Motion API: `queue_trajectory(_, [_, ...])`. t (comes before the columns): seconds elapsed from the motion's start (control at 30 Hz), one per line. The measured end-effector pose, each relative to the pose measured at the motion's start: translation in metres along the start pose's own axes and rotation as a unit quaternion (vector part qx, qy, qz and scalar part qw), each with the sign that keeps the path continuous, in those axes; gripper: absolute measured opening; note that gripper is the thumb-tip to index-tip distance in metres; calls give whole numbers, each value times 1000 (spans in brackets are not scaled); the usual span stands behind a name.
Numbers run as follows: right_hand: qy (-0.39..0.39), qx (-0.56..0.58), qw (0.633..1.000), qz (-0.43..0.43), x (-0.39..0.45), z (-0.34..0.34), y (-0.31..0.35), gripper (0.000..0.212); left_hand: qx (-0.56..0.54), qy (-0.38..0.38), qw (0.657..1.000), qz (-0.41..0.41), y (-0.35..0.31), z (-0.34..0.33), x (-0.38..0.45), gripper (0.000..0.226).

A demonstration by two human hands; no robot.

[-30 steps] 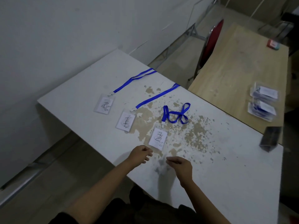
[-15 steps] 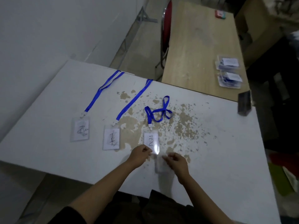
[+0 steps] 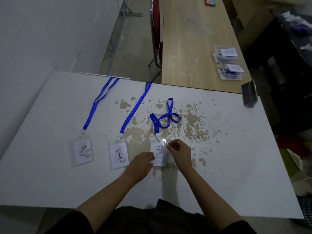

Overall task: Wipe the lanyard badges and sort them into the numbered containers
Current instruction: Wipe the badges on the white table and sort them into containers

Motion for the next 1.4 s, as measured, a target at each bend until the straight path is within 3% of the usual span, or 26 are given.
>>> queue_trajectory(0.07, [31, -51, 998, 9, -7, -12, -10, 6, -4, -19, 1000, 18, 6, 3, 7, 48])
queue_trajectory(0.17, [92, -145, 983, 61, -21, -20, -23, 19, 50, 25, 997, 46, 11, -1, 17, 75])
queue_trajectory(0.27, [115, -192, 970, 92, -27, -18, -29, 31, 68, 39, 995, 63, 15, -2, 23, 80])
queue_trajectory(0.37, [160, -117, 980, -23, -42, -21, -40, 20, 41, 32, 997, 63, 20, 0, 23, 78])
queue_trajectory(0.43, [186, -29, 975, -113, -50, -26, -44, 28, 33, 25, 998, 56, 22, 1, 24, 76])
queue_trajectory(0.5, [149, 21, 975, -166, -39, -24, -46, 33, 25, 18, 998, 57, 23, 1, 24, 76])
queue_trajectory(0.6, [102, 54, 979, -169, -24, -22, -39, 23, 37, 24, 997, 57, 23, 1, 24, 77])
queue_trajectory(0.73, [189, 18, 963, -193, -48, -37, -52, 28, 42, 33, 997, 61, 25, -1, 25, 78])
queue_trajectory(0.8, [166, 26, 968, -187, -41, -29, -54, 30, 38, 31, 997, 60, 25, -1, 25, 78])
queue_trajectory(0.9, [138, 22, 978, -152, -28, -22, -42, 26, 43, 36, 996, 63, 25, 1, 25, 78])
queue_trajectory(1.0, [183, -62, 972, -134, -45, -32, -49, 22, 33, 39, 997, 65, 25, 1, 25, 78])
queue_trajectory(1.17, [177, -191, 964, 45, -27, -18, -36, 14, 5, 15, 998, 63, 26, 5, 25, 87])
queue_trajectory(1.3, [135, -128, 983, 3, -17, -24, -24, 5, 12, 29, 997, 66, 25, 4, 25, 89])
queue_trajectory(1.4, [101, -62, 991, -58, -12, -30, -24, 20, 28, 46, 996, 71, 25, 1, 26, 89])
Point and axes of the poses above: each hand's wrist, its own x-axis towards the middle knuckle, its own z-axis out of the back of the hand, y = z × x, the point moved 4 cm from there along x, towards the middle knuckle, and after that the axes turned 2 degrees about x, right-handed, at the moved point
